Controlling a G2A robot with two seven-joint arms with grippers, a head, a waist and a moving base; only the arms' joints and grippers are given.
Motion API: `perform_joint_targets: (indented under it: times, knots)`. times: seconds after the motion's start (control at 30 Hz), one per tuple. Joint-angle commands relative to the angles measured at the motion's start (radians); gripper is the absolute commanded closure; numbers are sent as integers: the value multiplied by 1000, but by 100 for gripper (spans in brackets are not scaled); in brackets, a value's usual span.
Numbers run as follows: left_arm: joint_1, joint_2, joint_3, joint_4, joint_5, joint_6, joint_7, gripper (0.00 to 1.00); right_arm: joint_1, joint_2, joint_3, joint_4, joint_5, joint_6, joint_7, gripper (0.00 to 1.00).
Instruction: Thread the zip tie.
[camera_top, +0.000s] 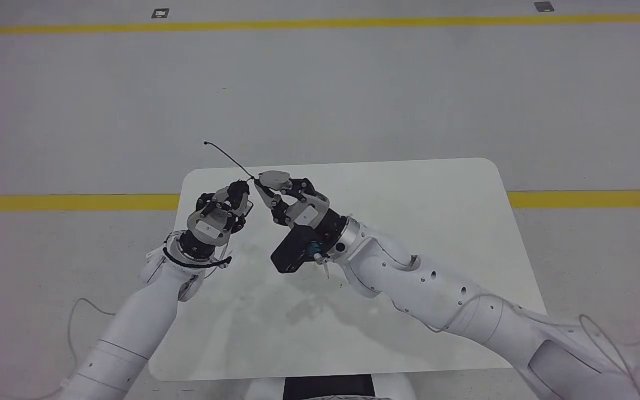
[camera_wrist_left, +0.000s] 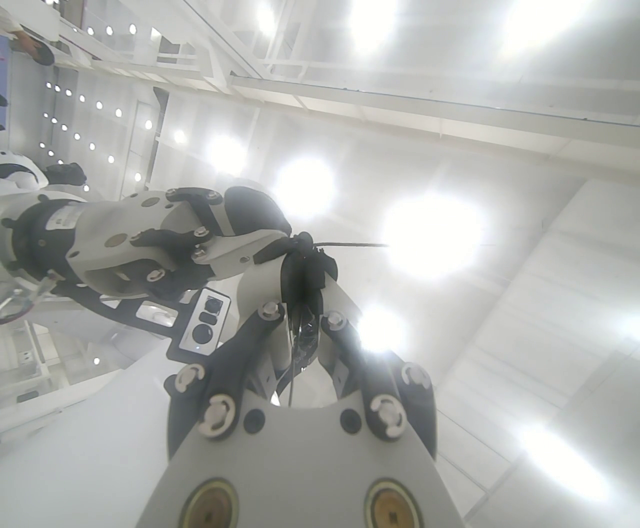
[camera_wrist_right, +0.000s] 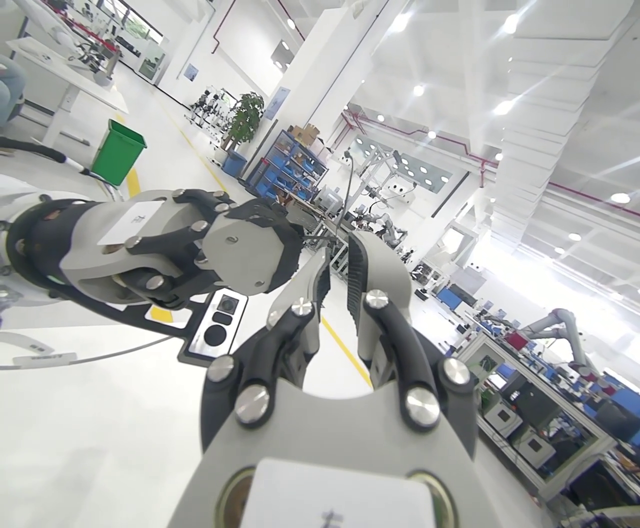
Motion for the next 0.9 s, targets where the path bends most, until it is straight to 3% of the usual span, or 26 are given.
perform_joint_targets:
  times: [0.0,0.37,0.87]
  knots:
    - [0,0,0,0,0,0,0,100,2,1,0,0,0,0,0,92]
    - [0,0,0,0,0,0,0,100,14,3,-10,0,0,-6,5,88]
    - [0,0,0,0,0,0,0,100,32,5,-26,1,0,2,7,91]
